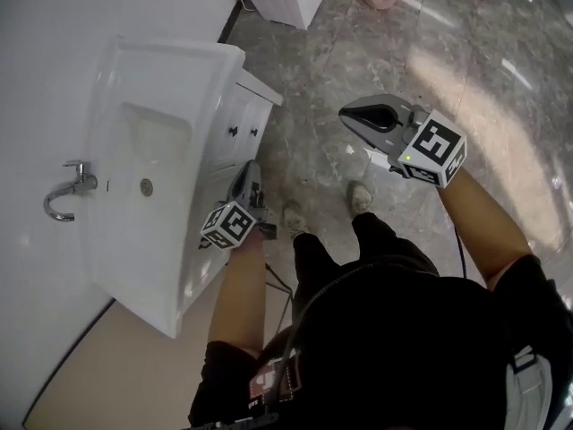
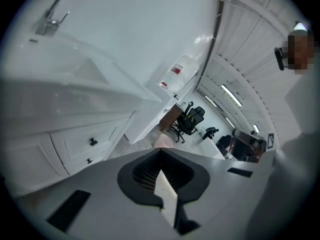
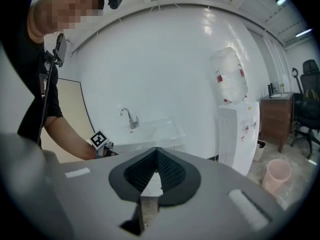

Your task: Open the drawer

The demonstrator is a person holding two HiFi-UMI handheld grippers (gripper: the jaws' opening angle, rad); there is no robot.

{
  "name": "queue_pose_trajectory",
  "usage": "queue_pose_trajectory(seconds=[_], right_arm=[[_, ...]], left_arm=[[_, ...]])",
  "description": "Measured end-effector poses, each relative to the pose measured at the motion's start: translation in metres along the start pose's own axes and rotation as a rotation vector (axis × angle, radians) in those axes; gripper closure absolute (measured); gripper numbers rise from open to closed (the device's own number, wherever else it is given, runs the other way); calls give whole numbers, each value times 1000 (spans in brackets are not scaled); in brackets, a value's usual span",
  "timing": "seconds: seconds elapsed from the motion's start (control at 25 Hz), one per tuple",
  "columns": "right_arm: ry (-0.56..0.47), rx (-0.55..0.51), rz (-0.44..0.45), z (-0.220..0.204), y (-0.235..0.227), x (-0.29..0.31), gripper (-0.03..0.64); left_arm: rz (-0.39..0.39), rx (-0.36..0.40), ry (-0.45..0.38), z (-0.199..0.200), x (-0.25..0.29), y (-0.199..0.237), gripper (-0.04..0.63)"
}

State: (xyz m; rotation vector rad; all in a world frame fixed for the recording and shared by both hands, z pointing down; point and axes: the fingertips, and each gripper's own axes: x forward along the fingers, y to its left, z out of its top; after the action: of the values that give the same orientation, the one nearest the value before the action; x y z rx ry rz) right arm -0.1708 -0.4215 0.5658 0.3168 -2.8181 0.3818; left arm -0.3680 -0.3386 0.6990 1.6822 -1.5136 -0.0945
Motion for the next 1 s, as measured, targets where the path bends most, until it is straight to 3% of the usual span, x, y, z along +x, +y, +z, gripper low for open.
queue_pose_trajectory(seconds=[0.2,0.48,0.8,1.0], right_arm=[[15,62,-39,-53,-8,5,621],[14,163,-73,-115,-14,17,621],[43,239,-76,-171,-10,29,621],[44,287,-88,-189,-18,29,621]], left_arm=[[40,-209,17,-37,46,59,594],[91,-383,49,-72,102,132,568],[190,-507,36,-71,126,199,441],[254,-549,17,-65,141,218,420]])
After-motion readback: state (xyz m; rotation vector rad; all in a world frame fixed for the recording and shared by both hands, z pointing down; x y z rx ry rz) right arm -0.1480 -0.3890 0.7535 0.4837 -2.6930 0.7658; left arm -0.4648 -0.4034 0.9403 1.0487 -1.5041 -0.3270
